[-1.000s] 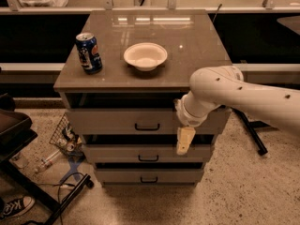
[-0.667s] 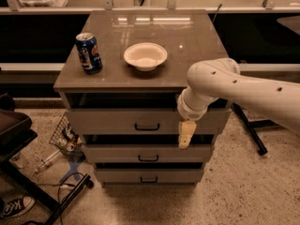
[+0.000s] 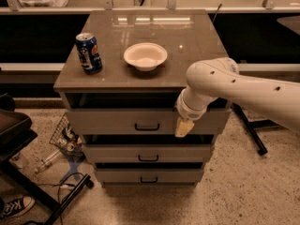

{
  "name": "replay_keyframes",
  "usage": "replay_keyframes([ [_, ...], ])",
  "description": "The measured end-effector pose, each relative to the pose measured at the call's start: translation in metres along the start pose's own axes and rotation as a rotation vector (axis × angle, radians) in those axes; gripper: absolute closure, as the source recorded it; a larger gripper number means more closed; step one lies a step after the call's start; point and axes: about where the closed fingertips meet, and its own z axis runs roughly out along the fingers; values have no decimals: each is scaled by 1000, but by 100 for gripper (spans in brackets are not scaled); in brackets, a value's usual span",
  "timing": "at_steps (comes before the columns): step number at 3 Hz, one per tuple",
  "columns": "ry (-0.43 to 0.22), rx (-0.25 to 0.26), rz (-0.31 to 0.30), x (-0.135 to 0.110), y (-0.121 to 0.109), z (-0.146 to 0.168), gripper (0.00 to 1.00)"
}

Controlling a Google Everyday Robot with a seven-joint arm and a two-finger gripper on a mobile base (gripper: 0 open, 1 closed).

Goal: Open top drawer

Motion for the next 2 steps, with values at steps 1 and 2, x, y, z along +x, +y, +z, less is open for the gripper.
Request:
replay_keyframes([
  [1,0,-2,-1,0,1,1,61],
  [2,-19,7,-3,1,13,-5,84],
])
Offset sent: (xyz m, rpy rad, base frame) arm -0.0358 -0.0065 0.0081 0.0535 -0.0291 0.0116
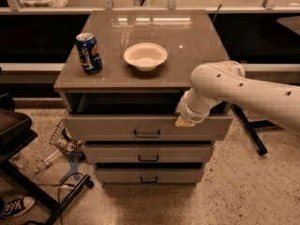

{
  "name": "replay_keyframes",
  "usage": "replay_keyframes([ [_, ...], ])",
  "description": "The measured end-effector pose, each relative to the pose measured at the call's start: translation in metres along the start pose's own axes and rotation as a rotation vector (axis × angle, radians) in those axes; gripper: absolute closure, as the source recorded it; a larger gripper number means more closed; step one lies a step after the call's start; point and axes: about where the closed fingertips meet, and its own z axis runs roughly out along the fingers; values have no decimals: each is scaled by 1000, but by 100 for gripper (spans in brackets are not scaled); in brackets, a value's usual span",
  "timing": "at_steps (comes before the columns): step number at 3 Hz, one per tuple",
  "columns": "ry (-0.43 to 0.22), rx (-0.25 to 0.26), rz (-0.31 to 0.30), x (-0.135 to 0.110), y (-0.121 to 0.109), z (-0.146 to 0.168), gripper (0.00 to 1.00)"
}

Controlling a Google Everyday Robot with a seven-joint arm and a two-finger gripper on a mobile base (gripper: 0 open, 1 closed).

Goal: Open top drawer

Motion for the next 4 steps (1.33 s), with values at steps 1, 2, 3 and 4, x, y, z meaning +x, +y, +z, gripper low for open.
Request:
replay_keyframes([
  [1,0,0,0,-1,-1,-3,100],
  [2,0,0,0,-2,-2,-7,100],
  [3,-10,33,45,13,24,-22,100],
  [4,-10,33,45,13,24,-22,100],
])
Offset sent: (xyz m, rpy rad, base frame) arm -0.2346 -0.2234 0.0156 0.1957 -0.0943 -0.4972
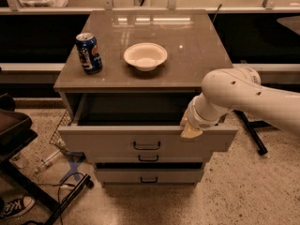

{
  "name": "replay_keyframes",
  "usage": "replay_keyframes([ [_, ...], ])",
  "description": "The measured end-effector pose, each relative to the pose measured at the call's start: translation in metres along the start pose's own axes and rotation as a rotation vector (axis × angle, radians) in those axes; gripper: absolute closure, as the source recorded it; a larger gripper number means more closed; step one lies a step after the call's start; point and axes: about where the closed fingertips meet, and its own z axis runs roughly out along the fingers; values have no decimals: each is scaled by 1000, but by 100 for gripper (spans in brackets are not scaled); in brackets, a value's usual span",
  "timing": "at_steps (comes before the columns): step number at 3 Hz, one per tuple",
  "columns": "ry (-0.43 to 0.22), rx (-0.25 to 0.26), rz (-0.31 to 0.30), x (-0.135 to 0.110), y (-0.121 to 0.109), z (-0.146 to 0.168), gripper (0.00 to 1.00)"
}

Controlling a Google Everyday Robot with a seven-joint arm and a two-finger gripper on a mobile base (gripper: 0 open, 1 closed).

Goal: Open top drawer

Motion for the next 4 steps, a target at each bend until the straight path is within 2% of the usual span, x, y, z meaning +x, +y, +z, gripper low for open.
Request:
replay_keyframes([
  [1,14,-28,0,2,7,2,100],
  [2,35,-55,33,13,21,-9,100],
  [3,62,-61,53,22,34,-27,100],
  [4,62,-61,53,21,33,-26,100],
])
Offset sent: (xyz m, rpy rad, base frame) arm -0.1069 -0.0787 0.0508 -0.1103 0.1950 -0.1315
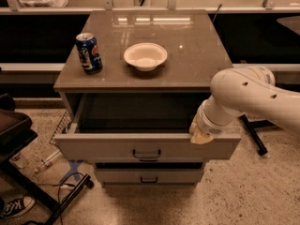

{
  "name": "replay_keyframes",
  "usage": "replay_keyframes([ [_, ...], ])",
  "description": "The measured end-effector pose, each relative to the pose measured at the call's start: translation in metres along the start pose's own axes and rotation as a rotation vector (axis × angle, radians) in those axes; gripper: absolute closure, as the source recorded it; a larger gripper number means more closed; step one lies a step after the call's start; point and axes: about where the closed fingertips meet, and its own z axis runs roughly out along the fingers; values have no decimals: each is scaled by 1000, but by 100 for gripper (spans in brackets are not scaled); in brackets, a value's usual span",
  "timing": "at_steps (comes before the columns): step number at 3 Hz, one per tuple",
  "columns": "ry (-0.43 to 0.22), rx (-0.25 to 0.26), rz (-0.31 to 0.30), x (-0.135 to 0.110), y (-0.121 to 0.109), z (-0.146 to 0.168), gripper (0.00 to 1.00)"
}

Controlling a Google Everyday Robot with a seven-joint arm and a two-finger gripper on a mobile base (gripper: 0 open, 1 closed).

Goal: Open top drawer

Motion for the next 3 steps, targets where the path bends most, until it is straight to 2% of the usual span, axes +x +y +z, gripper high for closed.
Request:
replay_keyframes([
  [1,0,0,0,0,0,0,100],
  [2,21,-13,-10,-7,-14,-8,100],
  [3,135,23,-4,-18,-53,-67,100],
])
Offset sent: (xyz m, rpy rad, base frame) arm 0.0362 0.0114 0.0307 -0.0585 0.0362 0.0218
